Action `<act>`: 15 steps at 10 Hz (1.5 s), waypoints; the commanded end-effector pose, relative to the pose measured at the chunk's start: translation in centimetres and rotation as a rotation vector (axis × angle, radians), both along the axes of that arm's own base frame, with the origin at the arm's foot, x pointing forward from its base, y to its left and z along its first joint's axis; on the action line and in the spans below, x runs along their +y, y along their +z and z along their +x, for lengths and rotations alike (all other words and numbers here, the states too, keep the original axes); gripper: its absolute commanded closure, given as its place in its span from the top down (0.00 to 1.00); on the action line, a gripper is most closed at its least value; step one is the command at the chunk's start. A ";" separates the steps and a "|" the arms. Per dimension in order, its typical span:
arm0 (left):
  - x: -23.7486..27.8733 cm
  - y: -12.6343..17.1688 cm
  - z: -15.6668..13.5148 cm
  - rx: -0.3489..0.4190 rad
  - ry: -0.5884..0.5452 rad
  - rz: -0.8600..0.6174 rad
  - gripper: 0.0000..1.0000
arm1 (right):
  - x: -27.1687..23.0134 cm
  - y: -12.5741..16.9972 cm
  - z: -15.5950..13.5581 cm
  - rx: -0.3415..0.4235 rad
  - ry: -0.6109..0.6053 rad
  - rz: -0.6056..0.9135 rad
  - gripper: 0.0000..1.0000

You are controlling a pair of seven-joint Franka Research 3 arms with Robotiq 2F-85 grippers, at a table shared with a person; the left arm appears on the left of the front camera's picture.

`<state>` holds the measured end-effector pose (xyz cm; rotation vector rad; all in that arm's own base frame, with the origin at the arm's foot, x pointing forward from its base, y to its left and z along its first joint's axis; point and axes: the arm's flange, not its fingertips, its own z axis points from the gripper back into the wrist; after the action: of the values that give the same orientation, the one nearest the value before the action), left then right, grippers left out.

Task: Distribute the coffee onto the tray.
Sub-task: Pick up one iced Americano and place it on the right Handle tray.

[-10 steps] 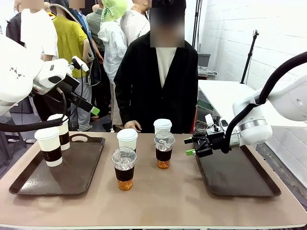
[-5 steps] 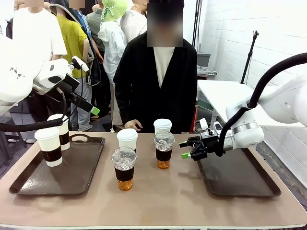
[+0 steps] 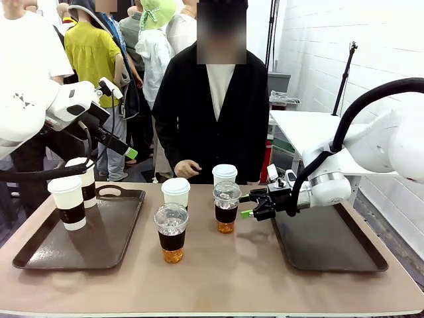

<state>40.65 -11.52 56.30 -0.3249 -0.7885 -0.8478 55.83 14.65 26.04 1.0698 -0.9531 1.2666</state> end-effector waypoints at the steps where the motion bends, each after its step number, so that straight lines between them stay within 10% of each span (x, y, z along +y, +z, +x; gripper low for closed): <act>1: 0.2 -0.1 0.0 0.006 -0.003 -0.008 1.00 | 0.9 -0.4 0.9 0.004 0.011 0.034 1.00; 15: 0.2 -0.1 0.0 0.006 -0.003 -0.008 1.00 | 5.9 -2.0 1.6 0.102 0.129 0.050 1.00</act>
<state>40.65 -11.52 56.30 -0.3249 -0.7885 -0.8478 56.89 20.33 24.00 1.2178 -0.8841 1.2839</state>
